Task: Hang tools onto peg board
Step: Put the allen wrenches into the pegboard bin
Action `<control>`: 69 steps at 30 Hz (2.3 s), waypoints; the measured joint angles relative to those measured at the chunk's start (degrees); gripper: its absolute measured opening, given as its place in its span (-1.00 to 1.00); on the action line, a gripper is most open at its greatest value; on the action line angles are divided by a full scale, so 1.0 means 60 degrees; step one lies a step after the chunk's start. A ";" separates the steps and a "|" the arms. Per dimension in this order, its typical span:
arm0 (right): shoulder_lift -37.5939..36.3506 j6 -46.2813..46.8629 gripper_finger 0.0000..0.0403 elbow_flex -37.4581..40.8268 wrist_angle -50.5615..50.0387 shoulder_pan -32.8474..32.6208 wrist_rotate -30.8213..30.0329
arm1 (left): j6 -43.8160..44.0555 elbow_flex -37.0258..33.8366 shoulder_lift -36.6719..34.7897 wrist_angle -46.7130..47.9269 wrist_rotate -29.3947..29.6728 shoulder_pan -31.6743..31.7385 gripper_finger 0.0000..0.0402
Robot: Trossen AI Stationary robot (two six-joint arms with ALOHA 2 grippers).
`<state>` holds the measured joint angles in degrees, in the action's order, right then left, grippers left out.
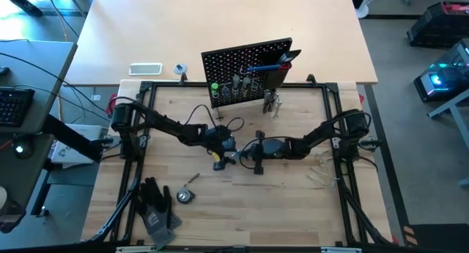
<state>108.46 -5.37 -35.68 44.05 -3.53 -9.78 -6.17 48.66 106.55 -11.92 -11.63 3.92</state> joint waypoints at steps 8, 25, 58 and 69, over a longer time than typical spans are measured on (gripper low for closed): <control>-0.0225 -0.0204 -0.95 -0.0019 -0.0200 -0.0042 -0.0004 | 0.0228 0.0008 0.0014 -0.0007 0.1500 -0.0487 0.17; -0.1285 0.0241 0.00 -0.0027 -0.3718 0.0058 0.0498 | -0.0318 0.0029 0.0000 0.0231 0.1843 -0.0473 -0.45; -0.0255 -0.0160 0.02 0.1071 0.0367 0.0608 0.2041 | -0.0914 0.0107 0.0767 -0.0275 0.1595 -0.0480 -0.79; -0.0322 0.0248 0.02 0.1457 0.2845 0.0566 0.2698 | -0.1323 0.0074 0.0093 0.0074 0.1505 -0.0498 -0.59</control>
<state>106.53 -3.88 -26.94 61.12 -0.14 6.41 -14.11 49.10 107.11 -11.48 -2.61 0.93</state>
